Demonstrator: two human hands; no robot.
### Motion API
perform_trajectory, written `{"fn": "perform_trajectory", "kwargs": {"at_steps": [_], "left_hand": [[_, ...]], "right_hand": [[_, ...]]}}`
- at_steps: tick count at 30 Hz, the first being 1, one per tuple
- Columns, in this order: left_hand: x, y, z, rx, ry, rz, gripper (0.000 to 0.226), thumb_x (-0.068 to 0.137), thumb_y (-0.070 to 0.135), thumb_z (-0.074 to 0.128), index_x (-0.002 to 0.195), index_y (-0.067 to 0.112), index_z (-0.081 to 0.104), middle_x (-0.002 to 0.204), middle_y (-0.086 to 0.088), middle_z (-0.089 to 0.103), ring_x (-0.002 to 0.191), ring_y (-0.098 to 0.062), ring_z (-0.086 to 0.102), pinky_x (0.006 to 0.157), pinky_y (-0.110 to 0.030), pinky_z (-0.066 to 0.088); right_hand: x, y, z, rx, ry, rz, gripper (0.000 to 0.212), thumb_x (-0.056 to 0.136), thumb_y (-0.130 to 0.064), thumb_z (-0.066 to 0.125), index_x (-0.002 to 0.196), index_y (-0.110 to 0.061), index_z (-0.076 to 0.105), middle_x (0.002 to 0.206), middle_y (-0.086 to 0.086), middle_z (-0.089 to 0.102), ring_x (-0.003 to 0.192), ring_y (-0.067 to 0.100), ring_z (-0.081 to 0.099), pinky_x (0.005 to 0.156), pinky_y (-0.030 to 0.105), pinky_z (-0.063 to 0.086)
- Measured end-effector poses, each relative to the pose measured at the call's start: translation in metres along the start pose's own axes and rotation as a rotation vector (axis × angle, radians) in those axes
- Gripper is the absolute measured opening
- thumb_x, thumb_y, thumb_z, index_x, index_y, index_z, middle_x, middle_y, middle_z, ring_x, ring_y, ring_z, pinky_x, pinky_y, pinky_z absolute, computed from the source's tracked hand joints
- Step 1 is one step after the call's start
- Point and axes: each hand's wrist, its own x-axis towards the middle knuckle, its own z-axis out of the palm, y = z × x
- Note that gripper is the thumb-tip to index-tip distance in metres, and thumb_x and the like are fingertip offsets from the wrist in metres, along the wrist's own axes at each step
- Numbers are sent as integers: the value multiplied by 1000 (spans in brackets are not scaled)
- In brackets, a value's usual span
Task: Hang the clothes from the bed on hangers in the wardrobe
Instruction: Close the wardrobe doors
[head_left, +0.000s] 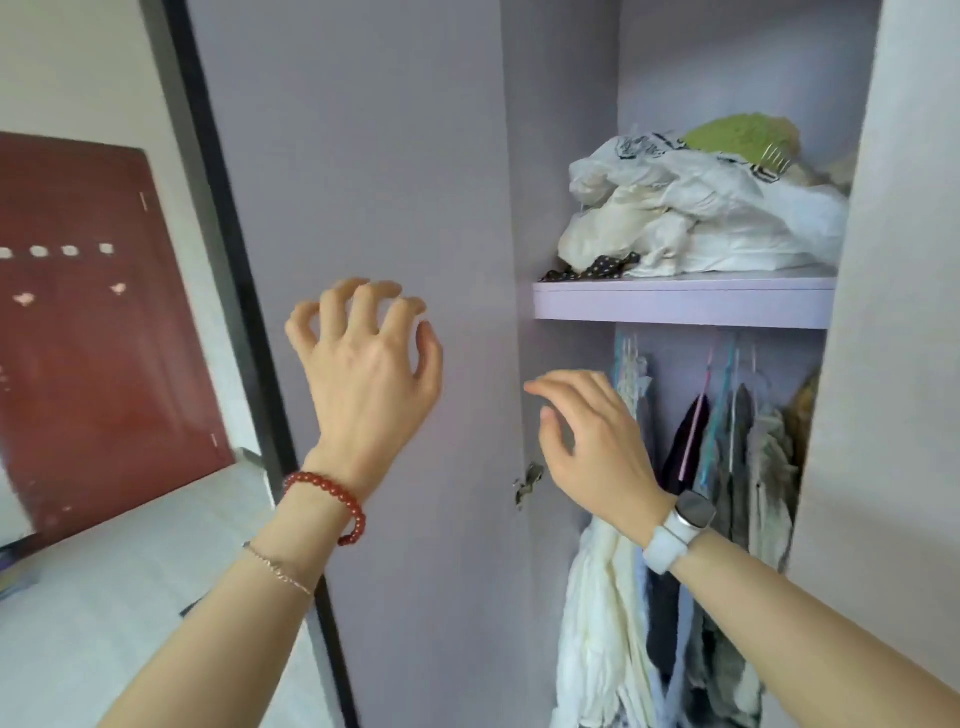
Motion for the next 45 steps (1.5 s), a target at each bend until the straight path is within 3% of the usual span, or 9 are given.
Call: {"fn": "perform_trajectory", "kwargs": {"at_steps": [4,7,13,24,28,35,39,43,45], "left_hand": [[-23,-47,-15,172,-148,-197,63,80,30,56,138,16,37,150,-22,20,139,-41,8,106,-61,7],[-22,-58,-19,-125,-212,-468,89,84,35,60,148,10,3,154,-19,-5,141,-37,2,109,-51,18],[-21,-50,-15,-397,-72,-598,82,86,22,59,148,10,6,145,-16,25,128,-30,32,96,-26,27],[-33,43,-42,-780,-53,5,46,91,12,39,136,10,42,130,0,49,112,-18,52,90,-28,48],[-14,87,-20,-838,-182,224,53,90,5,41,142,9,31,137,-2,48,128,-20,40,102,-23,35],[16,163,43,-867,-354,380,56,93,16,31,147,17,19,143,-8,42,141,-25,19,110,-40,23],[25,188,84,-619,-456,605,71,92,10,39,146,21,-6,155,6,10,143,-30,3,113,-55,14],[30,214,106,-548,-588,626,75,95,18,34,132,27,-31,142,15,-32,140,-27,-21,111,-58,6],[33,225,117,-522,-600,626,75,96,23,33,130,25,-34,140,14,-36,136,-25,-29,111,-60,5]], "right_hand": [[2,-30,39,134,-87,10,34,84,-18,40,106,-6,64,105,9,63,96,20,49,87,29,40],[3,-42,55,164,-159,27,38,85,-23,38,110,-9,62,110,7,62,101,22,52,88,34,43],[-7,-46,51,178,-181,63,42,84,-26,36,113,-8,60,111,5,61,103,15,47,91,26,38],[-11,-30,-26,342,139,258,39,87,-26,36,116,-8,55,110,-3,53,96,6,55,83,12,45],[-15,-15,-71,171,298,223,34,88,-17,36,116,-7,54,111,-2,48,95,10,54,80,19,49],[-48,23,-117,-124,58,346,48,90,-20,33,138,-17,38,136,-12,36,121,11,44,99,9,31],[-65,48,-118,-3,-86,621,61,94,-9,38,141,-34,8,147,-21,13,132,0,26,106,14,26],[-60,70,-118,101,-93,845,65,94,-4,36,145,-31,7,137,-21,30,119,14,48,81,0,36],[-53,85,-116,88,-80,885,66,92,-1,36,146,-27,8,135,-12,38,123,20,44,90,6,36]]}}
